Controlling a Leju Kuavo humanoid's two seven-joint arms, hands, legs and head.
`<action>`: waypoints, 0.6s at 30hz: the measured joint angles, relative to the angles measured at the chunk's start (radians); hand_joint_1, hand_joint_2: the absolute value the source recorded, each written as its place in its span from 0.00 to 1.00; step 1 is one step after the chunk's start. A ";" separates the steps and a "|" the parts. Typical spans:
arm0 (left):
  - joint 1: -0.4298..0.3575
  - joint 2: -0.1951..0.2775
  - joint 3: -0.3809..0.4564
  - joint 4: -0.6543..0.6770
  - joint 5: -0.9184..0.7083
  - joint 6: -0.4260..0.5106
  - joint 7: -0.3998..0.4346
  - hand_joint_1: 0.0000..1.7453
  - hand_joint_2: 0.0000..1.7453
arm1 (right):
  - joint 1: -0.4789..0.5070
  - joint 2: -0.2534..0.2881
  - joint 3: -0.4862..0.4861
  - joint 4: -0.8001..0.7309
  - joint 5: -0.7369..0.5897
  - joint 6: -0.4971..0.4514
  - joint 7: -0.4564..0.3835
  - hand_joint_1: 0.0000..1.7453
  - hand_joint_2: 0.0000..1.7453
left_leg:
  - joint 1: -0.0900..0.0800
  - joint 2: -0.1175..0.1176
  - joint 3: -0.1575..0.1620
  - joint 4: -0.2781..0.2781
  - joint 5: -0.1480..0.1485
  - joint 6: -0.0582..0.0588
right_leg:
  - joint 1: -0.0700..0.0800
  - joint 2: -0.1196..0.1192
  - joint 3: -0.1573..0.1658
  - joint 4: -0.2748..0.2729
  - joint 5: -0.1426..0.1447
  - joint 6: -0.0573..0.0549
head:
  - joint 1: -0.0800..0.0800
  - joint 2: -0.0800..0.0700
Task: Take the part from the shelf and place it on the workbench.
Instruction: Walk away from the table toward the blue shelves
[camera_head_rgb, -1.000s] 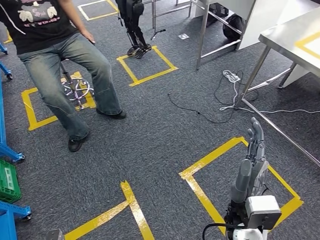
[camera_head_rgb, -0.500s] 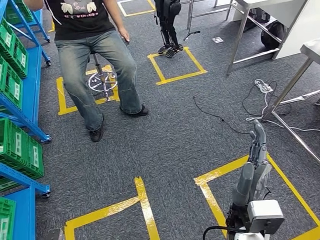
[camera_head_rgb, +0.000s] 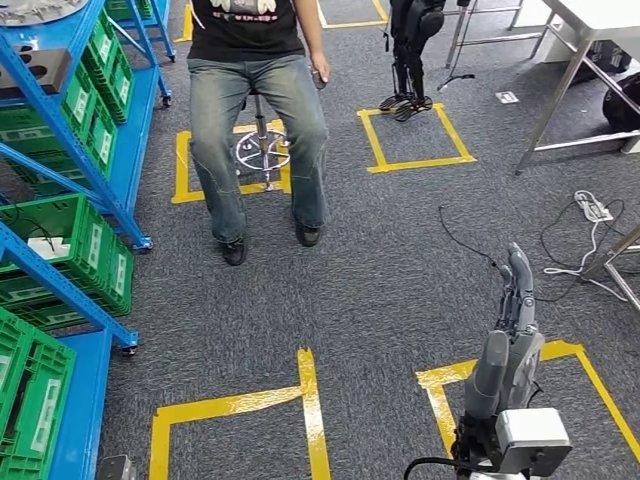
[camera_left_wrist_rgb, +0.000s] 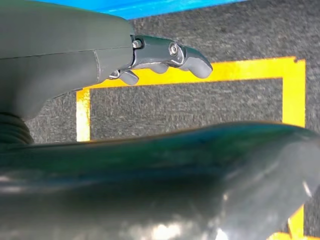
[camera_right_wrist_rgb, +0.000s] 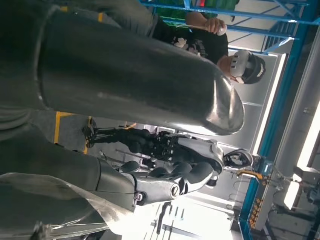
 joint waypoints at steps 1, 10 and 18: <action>0.000 -0.001 0.000 0.000 0.000 0.000 -0.001 0.00 0.00 | 0.000 0.000 0.001 -0.001 0.001 0.001 -0.001 0.00 0.00 | 0.002 -0.011 0.000 -0.003 0.002 0.007 | -0.003 0.021 -0.006 0.014 -0.013 0.005 | 0.001 0.000; -0.005 -0.002 0.000 0.000 -0.004 0.006 0.009 0.00 0.00 | 0.004 0.000 -0.001 -0.005 0.004 -0.002 -0.002 0.00 0.00 | 0.005 -0.129 -0.001 -0.003 0.009 0.020 | -0.014 0.145 -0.093 0.128 -0.006 0.009 | 0.008 0.000; 0.000 0.002 0.000 0.000 -0.004 0.011 0.010 0.00 0.00 | 0.007 0.002 0.001 -0.008 0.003 -0.001 -0.002 0.00 0.00 | 0.007 -0.108 -0.058 0.087 -0.035 -0.024 | -0.018 0.130 -0.035 0.006 0.034 -0.020 | 0.002 0.000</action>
